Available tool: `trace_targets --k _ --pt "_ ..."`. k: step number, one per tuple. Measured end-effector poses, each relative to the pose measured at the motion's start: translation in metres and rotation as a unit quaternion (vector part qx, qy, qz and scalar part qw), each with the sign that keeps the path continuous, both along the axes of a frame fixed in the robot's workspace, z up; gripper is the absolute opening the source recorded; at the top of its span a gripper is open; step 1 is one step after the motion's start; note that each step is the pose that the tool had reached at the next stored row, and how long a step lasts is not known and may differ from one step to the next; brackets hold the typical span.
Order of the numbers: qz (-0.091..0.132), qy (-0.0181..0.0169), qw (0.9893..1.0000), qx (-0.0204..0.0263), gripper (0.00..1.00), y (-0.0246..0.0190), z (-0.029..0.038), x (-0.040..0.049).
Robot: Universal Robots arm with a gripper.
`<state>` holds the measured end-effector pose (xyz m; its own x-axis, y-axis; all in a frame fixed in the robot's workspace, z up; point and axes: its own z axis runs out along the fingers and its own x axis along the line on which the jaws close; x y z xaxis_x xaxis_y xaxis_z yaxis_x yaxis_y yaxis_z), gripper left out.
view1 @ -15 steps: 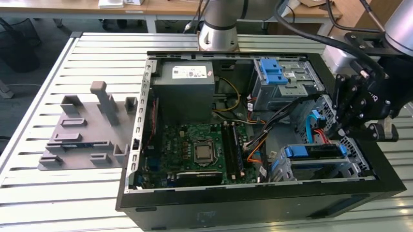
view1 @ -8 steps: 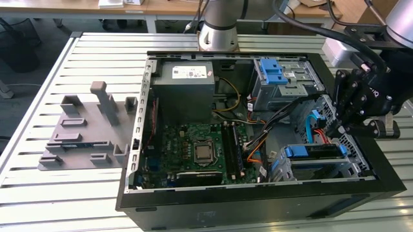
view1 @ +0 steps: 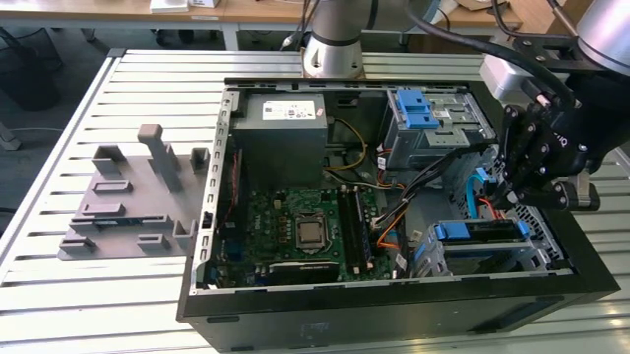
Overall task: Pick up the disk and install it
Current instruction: 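Insert the second disk wire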
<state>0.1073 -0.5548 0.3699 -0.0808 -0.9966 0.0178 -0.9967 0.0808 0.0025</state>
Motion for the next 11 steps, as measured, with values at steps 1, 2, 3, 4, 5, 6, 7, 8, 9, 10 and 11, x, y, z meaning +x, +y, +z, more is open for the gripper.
trace_targets --k 1,2,3,4,5,6,7,8,9,10,11 --pt "0.000 0.0000 1.0000 0.0000 0.11 0.0000 0.0014 -0.0009" --pt "0.000 0.0000 1.0000 0.0002 0.11 0.0000 0.0030 -0.0017" --pt "0.000 0.0000 1.0000 0.0002 0.11 0.0002 0.0045 -0.0025" --pt "0.000 0.0000 1.0000 0.0002 0.11 0.0006 0.0059 -0.0032" --pt "0.000 0.0000 1.0000 0.0004 0.11 0.0012 0.0067 -0.0039" --pt "0.000 0.0000 1.0000 0.0004 0.11 0.0018 0.0071 -0.0045" --pt "0.000 0.0000 1.0000 0.0003 0.11 0.0024 0.0073 -0.0052" --pt "0.000 0.0000 1.0000 0.0003 0.11 0.0030 0.0073 -0.0058" --pt "0.000 0.0000 1.0000 0.0003 0.11 0.0035 0.0073 -0.0064" --pt "0.000 0.0000 1.0000 0.0003 0.11 0.0041 0.0073 -0.0069" --pt "0.000 0.0000 1.0000 0.0003 0.11 0.0047 0.0073 -0.0076"
